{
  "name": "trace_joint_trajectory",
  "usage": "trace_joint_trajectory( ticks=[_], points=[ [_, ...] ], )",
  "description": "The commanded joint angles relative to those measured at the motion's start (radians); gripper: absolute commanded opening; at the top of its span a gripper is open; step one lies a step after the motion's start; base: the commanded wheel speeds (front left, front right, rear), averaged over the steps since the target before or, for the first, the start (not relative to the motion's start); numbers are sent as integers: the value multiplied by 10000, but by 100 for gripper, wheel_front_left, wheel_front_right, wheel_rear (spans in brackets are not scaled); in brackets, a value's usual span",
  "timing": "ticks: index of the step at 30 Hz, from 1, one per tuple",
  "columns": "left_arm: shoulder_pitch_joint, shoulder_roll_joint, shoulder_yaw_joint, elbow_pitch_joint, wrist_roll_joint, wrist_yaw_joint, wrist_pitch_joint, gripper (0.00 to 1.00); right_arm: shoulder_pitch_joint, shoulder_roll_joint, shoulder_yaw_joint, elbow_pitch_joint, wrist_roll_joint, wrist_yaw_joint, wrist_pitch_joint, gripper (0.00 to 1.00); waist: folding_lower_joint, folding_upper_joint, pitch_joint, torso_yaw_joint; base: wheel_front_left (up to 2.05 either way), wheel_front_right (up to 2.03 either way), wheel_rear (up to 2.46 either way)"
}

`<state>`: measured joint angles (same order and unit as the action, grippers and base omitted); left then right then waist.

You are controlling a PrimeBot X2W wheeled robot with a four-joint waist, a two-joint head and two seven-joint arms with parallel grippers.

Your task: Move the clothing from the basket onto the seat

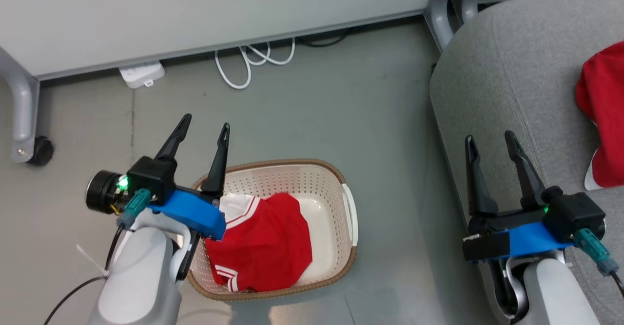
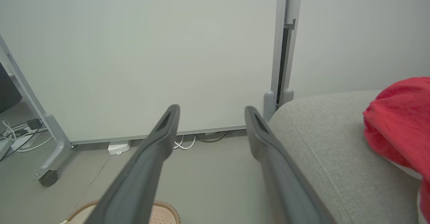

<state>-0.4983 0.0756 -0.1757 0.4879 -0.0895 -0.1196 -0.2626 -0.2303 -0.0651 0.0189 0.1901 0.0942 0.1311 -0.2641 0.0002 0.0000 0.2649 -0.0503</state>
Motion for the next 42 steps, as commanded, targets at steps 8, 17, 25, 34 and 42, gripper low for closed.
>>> trace_joint_trajectory(
  ticks=[8,17,25,34,42],
  points=[
    [-1743,450,-1277,1875,331,-112,-30,100,-1118,99,7,-311,122,-7,-4,100,-2,0,2082,-866,0,0,0],
    [-3142,1089,-3422,3744,60,-120,-32,100,-2138,138,197,-541,218,-7,-4,100,-2,0,3549,-1398,0,0,0],
    [-4290,1445,-5479,5188,-183,-108,-32,100,-2750,155,363,-738,278,-7,-4,100,-2,0,4622,-1766,0,0,0],
    [-5383,1646,-7859,6396,-581,-100,170,100,-3351,161,530,-963,543,-7,-4,100,-2,0,5841,-2039,0,0,0],
    [-6200,1968,-9278,7195,-1134,-100,944,100,-3755,158,600,-1125,775,-7,-4,100,-2,0,6626,-2221,0,0,0]
  ],
)
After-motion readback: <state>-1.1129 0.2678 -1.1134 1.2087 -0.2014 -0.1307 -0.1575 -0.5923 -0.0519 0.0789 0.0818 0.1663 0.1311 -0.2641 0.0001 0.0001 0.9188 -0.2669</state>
